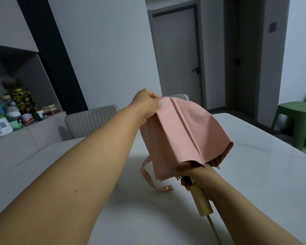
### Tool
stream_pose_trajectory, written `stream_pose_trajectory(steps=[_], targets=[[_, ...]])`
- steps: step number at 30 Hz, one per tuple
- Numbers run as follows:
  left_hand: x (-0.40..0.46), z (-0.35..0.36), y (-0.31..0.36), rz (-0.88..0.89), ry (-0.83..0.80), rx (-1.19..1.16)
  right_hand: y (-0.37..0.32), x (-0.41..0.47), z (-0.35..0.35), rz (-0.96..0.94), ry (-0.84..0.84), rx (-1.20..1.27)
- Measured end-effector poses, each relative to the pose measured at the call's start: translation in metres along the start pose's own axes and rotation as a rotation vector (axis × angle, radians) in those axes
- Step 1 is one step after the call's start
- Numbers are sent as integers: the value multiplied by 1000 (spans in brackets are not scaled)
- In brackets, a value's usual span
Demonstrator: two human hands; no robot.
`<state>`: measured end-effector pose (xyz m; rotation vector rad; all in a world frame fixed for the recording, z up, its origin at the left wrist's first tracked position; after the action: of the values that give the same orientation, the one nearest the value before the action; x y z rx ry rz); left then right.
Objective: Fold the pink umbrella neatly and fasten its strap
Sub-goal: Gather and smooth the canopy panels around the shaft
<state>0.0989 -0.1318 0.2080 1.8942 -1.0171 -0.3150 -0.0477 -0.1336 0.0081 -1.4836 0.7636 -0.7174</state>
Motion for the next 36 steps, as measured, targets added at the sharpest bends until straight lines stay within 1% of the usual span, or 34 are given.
stream_pose_trajectory(steps=[1,3,6,8,10,12,15,17,19,20,22,23,24,25,27,28,29,31,33,36], targets=[[3,-4,-8,-10,52,-16,-5,-3,-1,-64,0,57],[7,-8,-21,-20,128,-7,-16,-11,4,-160,-66,120],[3,-14,-24,6,273,64,-24,-16,17,-231,-178,186],[-1,-20,-21,38,371,27,-27,-18,23,-260,-239,243],[-5,-26,-20,65,431,-35,-33,-20,27,-331,-308,308],[-8,-28,-19,94,447,-63,-36,-19,29,-377,-340,379],[-12,-30,-16,154,487,-76,-33,-18,28,-383,-321,480],[-17,-30,-15,186,520,-87,-31,-19,26,-352,-285,526],[-22,-29,-10,246,558,4,-30,-21,24,-305,-237,517],[-25,-25,-7,281,563,101,-30,-22,24,-282,-218,479],[-25,-13,1,326,540,368,-30,-23,22,-244,-168,393],[-23,-10,3,315,528,480,-30,-23,19,-232,-133,363],[-22,-9,5,287,523,534,-29,-21,16,-216,-91,337],[-23,-11,6,253,522,530,-27,-20,13,-198,-53,309],[-28,-14,6,175,530,442,-24,-17,9,-168,11,233],[-31,-12,4,124,513,377,-24,-17,7,-170,36,202],[-32,-5,0,61,456,308,-25,-17,5,-183,56,184],[-35,22,-16,-78,240,173,-30,-19,5,-221,74,173],[-38,48,-36,-187,15,-11,-35,-23,6,-256,63,193],[-33,57,-56,-276,-135,-343,-38,-27,8,-268,25,265]])
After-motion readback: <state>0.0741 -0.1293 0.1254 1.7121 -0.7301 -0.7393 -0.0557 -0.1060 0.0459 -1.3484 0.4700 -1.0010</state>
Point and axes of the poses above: each hand's wrist, its own x-axis towards the middle knuckle, its own z-axis out of the palm, y = z × x, the point moved 8 cm from there along x, towards the middle knuckle, and after that the axes turned 9 degrees about -z, right-handed, at the moved point
